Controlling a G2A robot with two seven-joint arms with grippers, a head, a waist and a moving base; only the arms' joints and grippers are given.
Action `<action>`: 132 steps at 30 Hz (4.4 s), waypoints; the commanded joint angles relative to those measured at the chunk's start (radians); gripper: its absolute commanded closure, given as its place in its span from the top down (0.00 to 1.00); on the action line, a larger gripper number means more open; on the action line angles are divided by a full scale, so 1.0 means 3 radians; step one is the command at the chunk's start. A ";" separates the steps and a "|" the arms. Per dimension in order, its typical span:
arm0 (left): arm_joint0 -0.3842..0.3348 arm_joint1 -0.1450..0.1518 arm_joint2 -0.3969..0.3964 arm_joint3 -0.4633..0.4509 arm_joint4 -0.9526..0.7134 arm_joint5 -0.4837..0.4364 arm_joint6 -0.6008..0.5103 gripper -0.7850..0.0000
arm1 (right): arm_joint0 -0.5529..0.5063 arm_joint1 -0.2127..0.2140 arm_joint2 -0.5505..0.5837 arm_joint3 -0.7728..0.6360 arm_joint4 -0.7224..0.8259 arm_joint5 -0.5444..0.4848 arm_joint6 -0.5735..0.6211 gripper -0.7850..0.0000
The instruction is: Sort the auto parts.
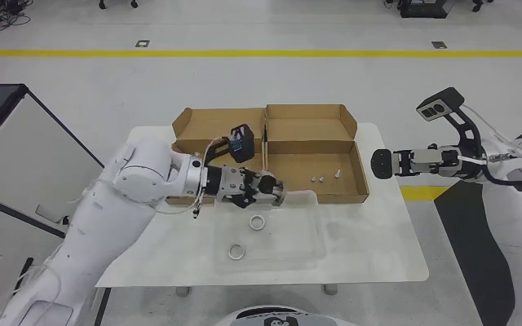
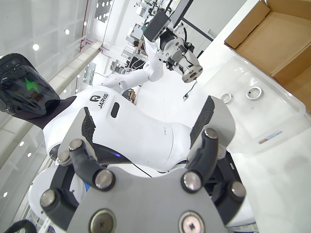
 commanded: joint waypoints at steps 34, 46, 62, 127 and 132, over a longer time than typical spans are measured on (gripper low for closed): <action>-0.0323 -0.0035 0.0025 -0.0019 -0.1330 -0.0941 0.0781 0.00 | 0.0000 0.0000 0.0000 0.0000 0.0000 0.0000 0.0000 1.00; -0.0109 -0.0119 -0.0081 -0.0220 -0.1632 -0.0941 0.1377 0.00 | 0.0000 0.0000 0.0000 0.0000 0.0000 0.0000 0.0000 1.00; 0.0095 -0.0519 -0.0398 -0.0282 -0.3085 -0.0941 0.0953 0.00 | 0.0000 0.0000 0.0000 0.0000 0.0000 0.0000 0.0000 1.00; 0.0167 -0.0743 -0.0487 0.0006 -0.2353 -0.0941 0.0786 0.00 | 0.0000 0.0000 0.0000 0.0000 0.0000 0.0000 0.0000 1.00; 0.0168 -0.0775 -0.0497 -0.0028 -0.2630 -0.0941 0.0781 0.00 | 0.0000 0.0000 0.0000 0.0000 0.0000 0.0000 0.0000 1.00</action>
